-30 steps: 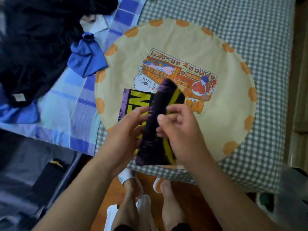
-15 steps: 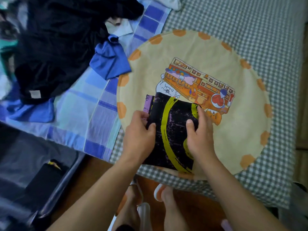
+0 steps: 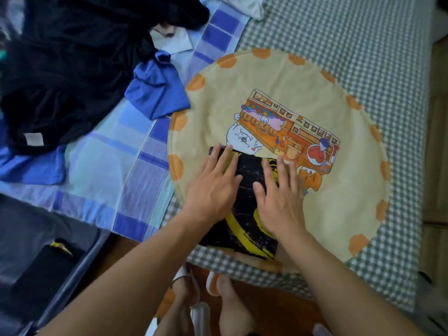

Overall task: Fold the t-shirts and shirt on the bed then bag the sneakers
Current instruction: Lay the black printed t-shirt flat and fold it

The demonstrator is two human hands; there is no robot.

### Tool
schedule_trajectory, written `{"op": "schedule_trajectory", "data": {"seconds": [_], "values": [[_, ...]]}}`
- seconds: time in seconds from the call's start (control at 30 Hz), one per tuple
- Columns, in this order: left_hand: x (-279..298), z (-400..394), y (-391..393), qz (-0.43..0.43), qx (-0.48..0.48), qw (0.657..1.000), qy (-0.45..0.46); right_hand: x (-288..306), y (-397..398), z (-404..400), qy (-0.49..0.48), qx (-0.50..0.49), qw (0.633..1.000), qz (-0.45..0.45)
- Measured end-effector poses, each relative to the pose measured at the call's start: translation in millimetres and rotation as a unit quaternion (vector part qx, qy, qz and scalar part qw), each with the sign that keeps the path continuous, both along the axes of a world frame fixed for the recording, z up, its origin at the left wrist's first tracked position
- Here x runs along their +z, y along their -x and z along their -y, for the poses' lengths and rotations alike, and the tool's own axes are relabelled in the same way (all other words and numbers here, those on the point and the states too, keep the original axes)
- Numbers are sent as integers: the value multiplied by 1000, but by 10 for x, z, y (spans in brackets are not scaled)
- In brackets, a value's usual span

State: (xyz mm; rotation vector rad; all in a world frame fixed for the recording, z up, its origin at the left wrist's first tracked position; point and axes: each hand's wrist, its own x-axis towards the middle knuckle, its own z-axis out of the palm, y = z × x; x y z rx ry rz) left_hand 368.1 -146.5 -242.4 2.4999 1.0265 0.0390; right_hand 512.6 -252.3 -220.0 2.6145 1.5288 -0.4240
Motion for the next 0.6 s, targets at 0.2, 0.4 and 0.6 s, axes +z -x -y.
{"op": "schedule_trajectory", "data": {"seconds": [0.2, 0.4, 0.6], "values": [[-33, -99, 57, 16, 1, 1000, -4, 28, -73, -128, 1, 66, 998, 18], [547, 801, 491, 86, 468, 834, 280, 164, -453, -594, 35, 235, 966, -100], [692, 860, 396, 163, 557, 787, 206, 116, -550, -562, -11, 46, 986, -160]]}}
